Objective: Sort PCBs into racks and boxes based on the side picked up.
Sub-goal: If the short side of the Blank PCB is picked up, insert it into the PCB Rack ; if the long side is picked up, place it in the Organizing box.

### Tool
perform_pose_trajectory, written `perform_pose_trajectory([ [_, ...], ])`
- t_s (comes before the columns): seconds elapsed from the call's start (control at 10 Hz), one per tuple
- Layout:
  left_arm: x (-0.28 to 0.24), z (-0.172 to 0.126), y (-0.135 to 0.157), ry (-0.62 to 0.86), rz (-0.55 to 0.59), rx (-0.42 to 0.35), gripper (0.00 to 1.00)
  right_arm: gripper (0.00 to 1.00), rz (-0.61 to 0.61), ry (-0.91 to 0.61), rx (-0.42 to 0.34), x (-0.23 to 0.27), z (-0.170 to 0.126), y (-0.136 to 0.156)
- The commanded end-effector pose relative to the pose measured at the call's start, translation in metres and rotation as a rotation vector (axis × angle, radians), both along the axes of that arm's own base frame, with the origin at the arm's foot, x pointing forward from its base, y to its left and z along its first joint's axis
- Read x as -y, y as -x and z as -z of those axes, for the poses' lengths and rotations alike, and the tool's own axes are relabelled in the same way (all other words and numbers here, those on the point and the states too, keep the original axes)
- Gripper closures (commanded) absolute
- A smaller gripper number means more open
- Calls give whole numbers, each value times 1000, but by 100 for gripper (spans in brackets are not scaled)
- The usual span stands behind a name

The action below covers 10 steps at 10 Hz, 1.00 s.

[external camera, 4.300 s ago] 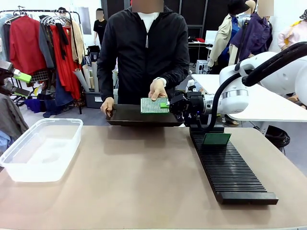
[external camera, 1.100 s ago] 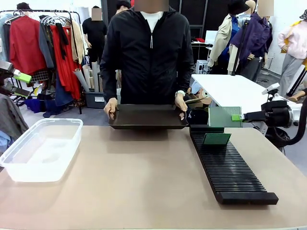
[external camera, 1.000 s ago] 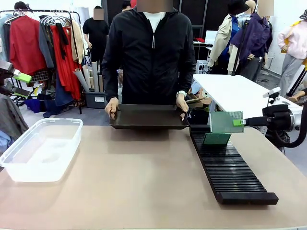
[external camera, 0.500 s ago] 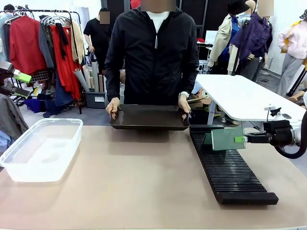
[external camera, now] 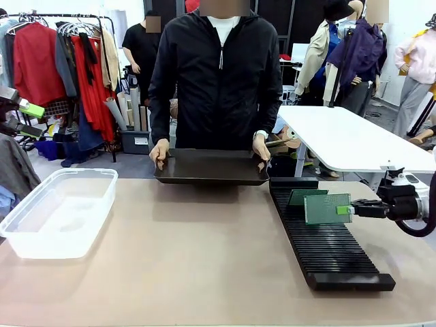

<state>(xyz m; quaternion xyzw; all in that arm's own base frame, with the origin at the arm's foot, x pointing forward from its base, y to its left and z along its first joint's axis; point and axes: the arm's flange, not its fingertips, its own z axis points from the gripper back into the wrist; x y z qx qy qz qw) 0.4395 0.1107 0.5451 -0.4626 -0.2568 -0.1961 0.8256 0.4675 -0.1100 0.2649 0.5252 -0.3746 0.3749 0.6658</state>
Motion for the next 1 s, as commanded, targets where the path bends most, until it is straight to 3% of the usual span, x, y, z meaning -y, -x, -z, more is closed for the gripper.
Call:
perform_pose_trajectory([
  [0.0, 1, -2, 2, 8, 3, 4, 0, 100, 38, -17, 59, -1, 10, 6],
  [0.4, 1, -2, 2, 8, 3, 4, 0, 100, 34, 17, 132, -5, 14, 6],
  [0.6, 1, -2, 2, 8, 3, 4, 0, 100, 16, -2, 85, 2, 14, 0],
  [0.9, 1, -2, 2, 8, 3, 4, 0, 100, 16, -2, 85, 2, 14, 0],
])
